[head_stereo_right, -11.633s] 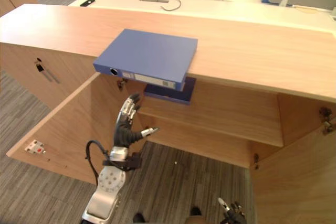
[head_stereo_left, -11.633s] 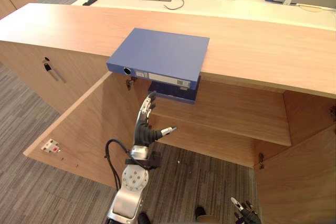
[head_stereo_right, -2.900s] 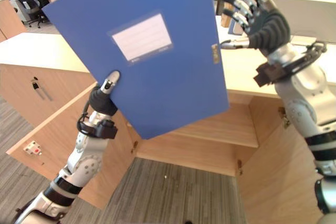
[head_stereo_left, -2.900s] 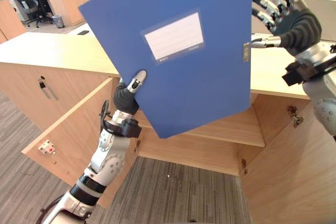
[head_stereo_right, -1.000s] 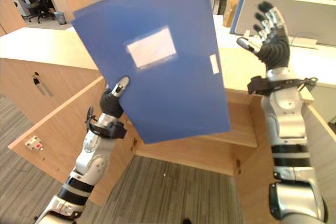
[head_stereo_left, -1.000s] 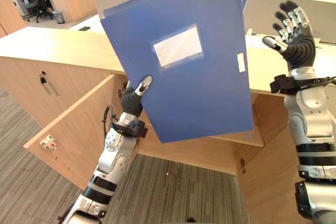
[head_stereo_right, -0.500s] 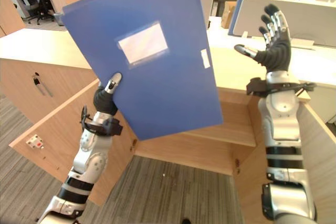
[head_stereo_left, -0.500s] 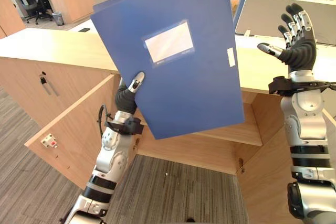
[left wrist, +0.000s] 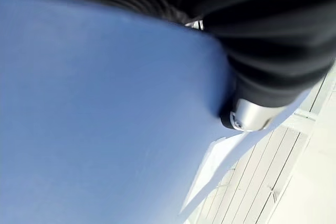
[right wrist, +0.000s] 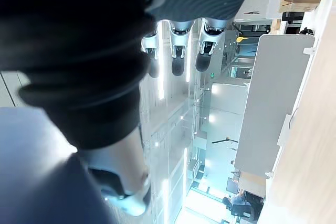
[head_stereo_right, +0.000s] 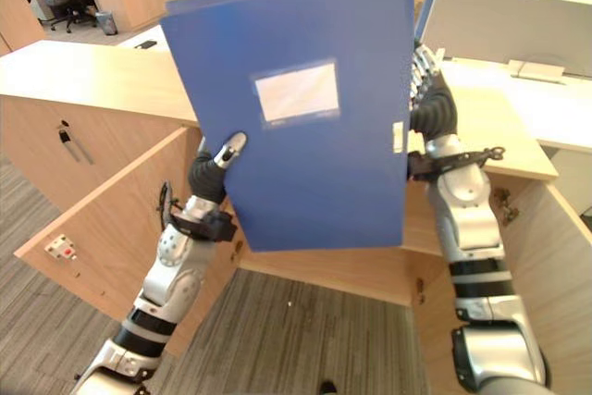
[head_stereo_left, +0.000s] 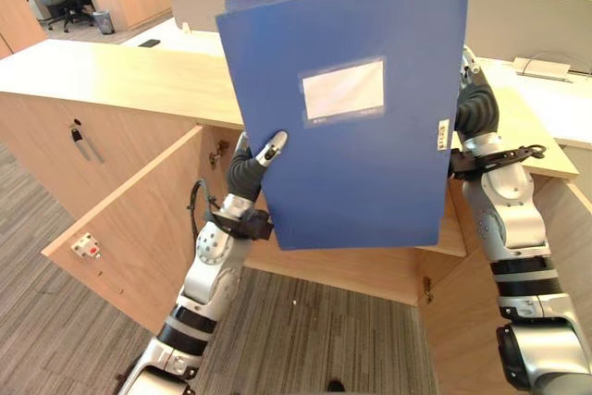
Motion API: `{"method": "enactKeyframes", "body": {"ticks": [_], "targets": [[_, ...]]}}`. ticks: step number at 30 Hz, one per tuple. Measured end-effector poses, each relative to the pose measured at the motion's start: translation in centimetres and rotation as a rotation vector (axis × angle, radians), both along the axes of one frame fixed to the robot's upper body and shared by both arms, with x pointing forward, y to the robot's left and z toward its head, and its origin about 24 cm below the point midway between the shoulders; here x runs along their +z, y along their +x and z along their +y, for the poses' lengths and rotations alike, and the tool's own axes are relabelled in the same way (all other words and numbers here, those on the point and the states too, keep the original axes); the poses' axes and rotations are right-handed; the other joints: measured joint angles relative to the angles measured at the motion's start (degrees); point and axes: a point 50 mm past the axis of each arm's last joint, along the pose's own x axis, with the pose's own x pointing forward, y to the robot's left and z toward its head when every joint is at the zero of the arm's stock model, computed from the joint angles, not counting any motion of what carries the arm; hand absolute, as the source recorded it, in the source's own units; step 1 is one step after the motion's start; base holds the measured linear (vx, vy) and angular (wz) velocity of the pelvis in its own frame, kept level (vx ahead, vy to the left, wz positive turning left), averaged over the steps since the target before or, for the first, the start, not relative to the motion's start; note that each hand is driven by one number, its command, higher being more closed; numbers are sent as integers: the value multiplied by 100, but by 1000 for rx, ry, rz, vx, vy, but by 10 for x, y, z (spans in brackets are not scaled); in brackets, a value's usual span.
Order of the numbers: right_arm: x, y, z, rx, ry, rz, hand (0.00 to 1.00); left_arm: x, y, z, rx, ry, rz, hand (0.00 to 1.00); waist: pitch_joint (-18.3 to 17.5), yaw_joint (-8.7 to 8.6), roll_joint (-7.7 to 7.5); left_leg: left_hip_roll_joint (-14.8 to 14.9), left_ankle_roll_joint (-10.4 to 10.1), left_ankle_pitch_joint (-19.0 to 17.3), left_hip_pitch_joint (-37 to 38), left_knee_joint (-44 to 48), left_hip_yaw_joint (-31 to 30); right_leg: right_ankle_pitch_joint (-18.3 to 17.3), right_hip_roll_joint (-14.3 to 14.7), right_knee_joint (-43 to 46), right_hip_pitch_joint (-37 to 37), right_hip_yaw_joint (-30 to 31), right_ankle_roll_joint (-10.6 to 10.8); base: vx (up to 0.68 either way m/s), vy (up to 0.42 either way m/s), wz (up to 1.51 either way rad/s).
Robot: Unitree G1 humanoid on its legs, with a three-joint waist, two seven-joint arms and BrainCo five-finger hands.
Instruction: Walk over to the cabinet, pick up the folder, carry it to the office cabinet, place the folder inside the office cabinet, then close the office cabinet door
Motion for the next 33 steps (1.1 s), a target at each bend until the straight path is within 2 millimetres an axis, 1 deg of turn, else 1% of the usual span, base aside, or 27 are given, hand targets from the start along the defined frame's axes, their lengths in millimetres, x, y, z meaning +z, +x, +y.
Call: {"method": "enactKeyframes", "body": {"ticks": [3, 8, 13, 14, 16, 22, 25, 26, 27, 28, 30, 31, 33], "targets": [[-4, 2, 2, 24, 11, 26, 0, 6, 2, -1, 5, 7, -20, 100, 0, 2, 0, 0, 0, 2, 4, 0, 0, 1, 1, 6, 1, -2, -2, 0, 0, 0], [-13, 5, 5, 56, 17, 83, 0, 8, 3, -1, 13, 15, -26, 100, 0, 3, 0, 0, 4, 13, 5, 0, -6, 10, 0, 22, -4, -4, -14, 0, 0, 0], [-14, 5, 6, 71, 3, 103, 0, 9, 3, -1, 13, 16, -31, 100, 0, 8, -1, 3, 8, 27, 3, -1, -23, 0, -2, 21, -11, -8, -9, 0, 0, 1], [-14, 5, 5, 71, -6, 109, 0, 10, 5, -2, 12, 23, -33, 100, 1, -1, -3, 12, 6, 26, -6, -1, -56, -6, 2, -20, 16, -22, -49, 0, 0, 7], [-14, 5, 4, 69, -25, 115, 0, 10, 7, -2, 9, 36, -33, 100, 2, 0, -5, 21, 5, 25, -8, -1, -87, 4, 6, -73, 56, -46, -61, -6, 4, 8], [-14, 4, 1, 62, -37, 119, 0, 6, 8, -1, 15, 54, -20, 100, 12, -22, -24, 22, -4, 16, -20, 0, -88, 11, 8, -162, 82, -46, -65, -1, 2, 1], [-17, 2, -5, 31, -46, 125, 0, 4, 9, -2, 21, 91, -23, 100, 30, -36, -53, 21, -20, -8, -22, 0, -77, 28, 8, -197, 92, -45, -43, 0, 0, 0], [-17, 1, -11, 7, -44, 121, 0, 3, 9, -2, 23, 100, -22, 100, 36, -37, -63, 20, -29, -17, -28, 0, -72, 40, 9, -209, 92, -44, -56, 0, 0, 0], [-15, 0, -17, -21, -27, 109, 0, 1, 10, -1, 31, 110, -19, 100, 37, -38, -64, 20, -34, -23, -32, 0, -70, 74, 11, -207, 95, -43, -19, 0, 0, 0], [-13, -1, -21, -39, -16, 101, 0, 1, 10, -1, 35, 115, -16, 100, 37, -40, -64, 20, -35, -25, -32, 0, -69, 93, 11, -208, 95, -41, -46, 0, 0, 0], [-4, -5, -37, -121, 15, 58, 0, -1, 14, 5, 70, 128, -9, 100, 37, -65, -65, 26, -38, -29, -29, 0, -67, 102, 23, -208, 95, -36, -56, 0, 0, 0], [-2, -6, -40, -143, 15, 45, 0, -2, 15, 8, 83, 128, -4, 100, 37, -78, -65, 30, -38, -30, -27, 0, -65, 102, 29, -207, 96, -34, -58, 3, 6, -3], [4, -9, -49, -211, 30, 3, 0, -4, 20, 21, 149, 114, 21, 100, 37, -139, -65, 62, -39, -29, -13, 0, -50, 113, 66, -202, 96, -17, -74, -16, 0, -5]]}}
